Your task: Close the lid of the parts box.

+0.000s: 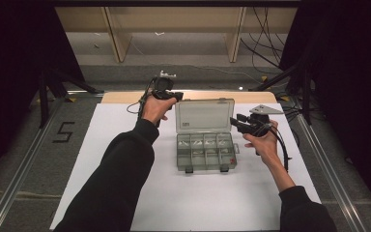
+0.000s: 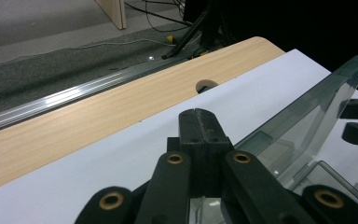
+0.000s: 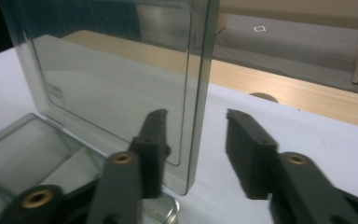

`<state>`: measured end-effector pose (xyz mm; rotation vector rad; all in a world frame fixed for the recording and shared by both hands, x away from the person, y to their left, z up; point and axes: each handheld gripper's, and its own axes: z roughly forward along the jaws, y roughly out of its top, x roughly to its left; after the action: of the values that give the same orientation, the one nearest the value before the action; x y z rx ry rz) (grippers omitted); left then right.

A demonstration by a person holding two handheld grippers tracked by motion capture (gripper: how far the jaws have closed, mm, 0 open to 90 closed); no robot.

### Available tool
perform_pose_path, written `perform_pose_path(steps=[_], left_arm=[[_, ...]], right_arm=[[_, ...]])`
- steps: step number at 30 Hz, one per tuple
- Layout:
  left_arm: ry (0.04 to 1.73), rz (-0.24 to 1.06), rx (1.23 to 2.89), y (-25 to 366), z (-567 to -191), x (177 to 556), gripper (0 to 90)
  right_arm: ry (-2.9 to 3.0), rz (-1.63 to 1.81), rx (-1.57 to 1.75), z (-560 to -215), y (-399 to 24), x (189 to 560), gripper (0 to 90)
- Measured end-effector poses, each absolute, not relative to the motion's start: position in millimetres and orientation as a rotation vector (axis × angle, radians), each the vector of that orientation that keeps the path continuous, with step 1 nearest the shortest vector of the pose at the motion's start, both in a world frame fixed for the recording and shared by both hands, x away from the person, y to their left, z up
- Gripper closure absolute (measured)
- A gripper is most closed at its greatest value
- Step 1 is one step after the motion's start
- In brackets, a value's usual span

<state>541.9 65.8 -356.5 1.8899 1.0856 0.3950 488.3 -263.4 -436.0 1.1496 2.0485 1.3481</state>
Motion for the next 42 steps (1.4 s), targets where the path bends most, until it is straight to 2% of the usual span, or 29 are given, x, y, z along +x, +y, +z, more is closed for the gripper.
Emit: perform_pose_path(steps=[3,11,16,21,27,42], left_arm=[[1.063,0.383,1.904,65.0,-355.4,535.6,89.7],[0.992,0.345,1.930,65.5,-355.6,512.0,89.7],[0.927,0.321,1.939,67.0,-360.4,489.7,89.7],[0.891,0.302,1.926,67.1,-367.8,470.0,89.7],[0.847,0.280,1.938,68.0,-377.4,450.0,89.6],[0.800,0.243,1.912,70.5,-408.4,420.2,89.6]], right_arm=[[2.024,1.349,1.153,-427.0,-266.3,479.6,44.9],[2.023,1.381,1.142,-405.9,-266.5,450.5,30.7],[2.042,1.412,1.101,-396.3,-262.7,430.9,24.3],[2.057,1.431,1.054,-387.9,-262.4,410.6,23.2],[2.051,1.478,1.054,-381.0,-266.0,397.7,27.7],[2.132,1.522,0.978,-385.6,-263.3,391.4,68.9]])
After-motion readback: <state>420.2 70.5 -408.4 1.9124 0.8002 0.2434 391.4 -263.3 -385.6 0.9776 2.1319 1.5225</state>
